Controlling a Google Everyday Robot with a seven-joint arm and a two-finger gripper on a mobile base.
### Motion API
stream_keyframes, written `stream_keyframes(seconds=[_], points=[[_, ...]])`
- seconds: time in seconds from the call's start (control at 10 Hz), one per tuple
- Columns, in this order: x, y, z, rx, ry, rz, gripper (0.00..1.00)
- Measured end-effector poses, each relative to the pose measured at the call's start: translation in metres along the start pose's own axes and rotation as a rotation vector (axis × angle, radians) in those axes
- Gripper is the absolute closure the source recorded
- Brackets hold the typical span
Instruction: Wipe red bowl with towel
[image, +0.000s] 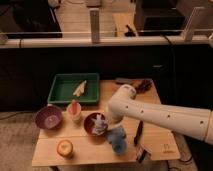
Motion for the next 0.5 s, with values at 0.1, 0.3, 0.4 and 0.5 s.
stream_keyframes(seconds=[0.1,0.3,0.4,0.5], points=[[-0.011,0.008,-0.001,-0.013,-0.010,-0.019,1.00],[-0.033,0.011,-0.001,-0.025,-0.038,-0.074,1.00],[-0.049,0.005,0.000,-0.023,-0.057,-0.113,1.00],[-0.065,-0.003,0.001,-0.020,-0.073,-0.154,1.00]])
